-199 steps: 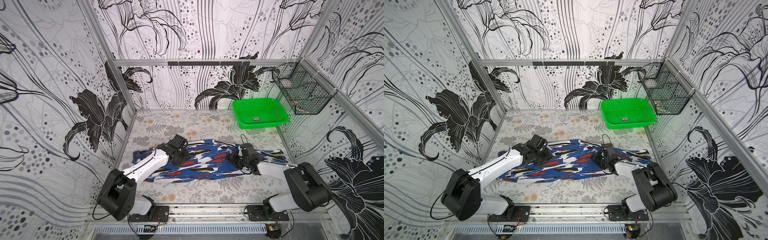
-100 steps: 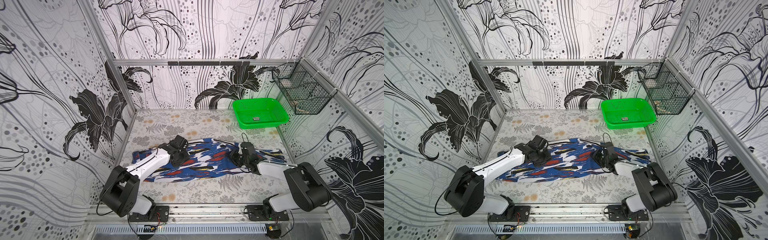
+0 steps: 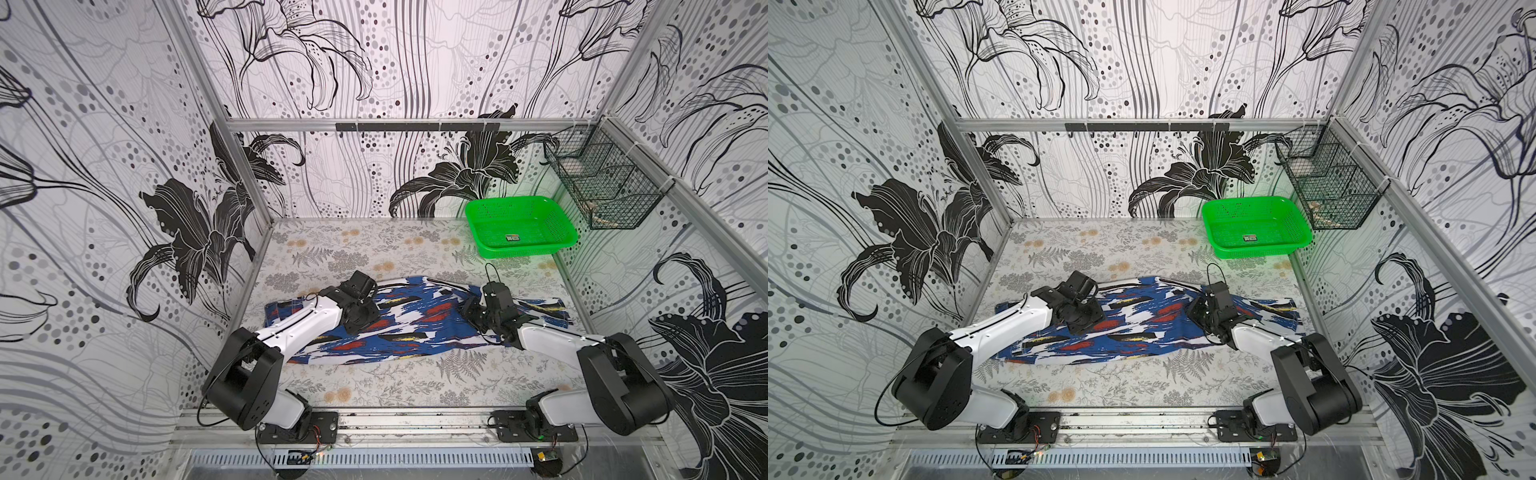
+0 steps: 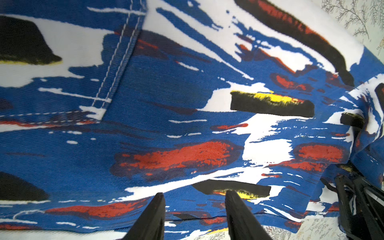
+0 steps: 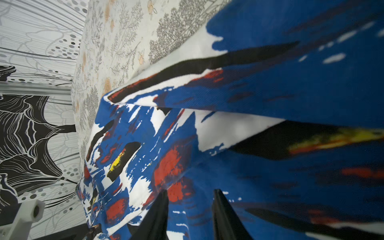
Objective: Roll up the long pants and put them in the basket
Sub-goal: Fold the long pant at the center of the board.
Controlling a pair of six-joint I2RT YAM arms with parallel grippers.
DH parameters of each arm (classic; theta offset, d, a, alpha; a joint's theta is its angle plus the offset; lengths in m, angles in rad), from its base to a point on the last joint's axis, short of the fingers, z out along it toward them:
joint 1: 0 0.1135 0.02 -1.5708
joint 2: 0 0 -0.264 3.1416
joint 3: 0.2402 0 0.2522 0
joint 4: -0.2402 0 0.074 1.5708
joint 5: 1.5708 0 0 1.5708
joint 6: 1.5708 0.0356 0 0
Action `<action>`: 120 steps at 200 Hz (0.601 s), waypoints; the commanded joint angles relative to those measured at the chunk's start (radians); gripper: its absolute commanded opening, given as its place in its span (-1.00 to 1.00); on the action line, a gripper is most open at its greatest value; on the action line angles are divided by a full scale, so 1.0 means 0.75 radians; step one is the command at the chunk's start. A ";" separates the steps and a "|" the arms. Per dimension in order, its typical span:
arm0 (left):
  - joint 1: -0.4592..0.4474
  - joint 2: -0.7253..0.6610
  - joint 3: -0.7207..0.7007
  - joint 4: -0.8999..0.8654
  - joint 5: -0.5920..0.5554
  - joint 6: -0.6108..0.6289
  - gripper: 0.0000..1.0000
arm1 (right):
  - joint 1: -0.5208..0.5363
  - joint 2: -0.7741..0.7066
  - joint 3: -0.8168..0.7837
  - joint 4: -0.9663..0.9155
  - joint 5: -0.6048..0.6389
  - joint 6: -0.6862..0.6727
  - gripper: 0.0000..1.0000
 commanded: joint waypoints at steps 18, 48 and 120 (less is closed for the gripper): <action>-0.005 -0.030 -0.007 0.009 -0.009 -0.001 0.01 | -0.001 0.094 0.014 0.114 -0.009 0.024 -0.22; -0.005 -0.042 -0.020 0.010 -0.009 -0.006 0.01 | -0.001 0.179 0.026 0.178 -0.009 0.025 -0.22; -0.004 -0.048 -0.045 0.025 -0.011 -0.013 0.01 | -0.001 0.170 0.050 0.190 0.022 -0.023 -0.23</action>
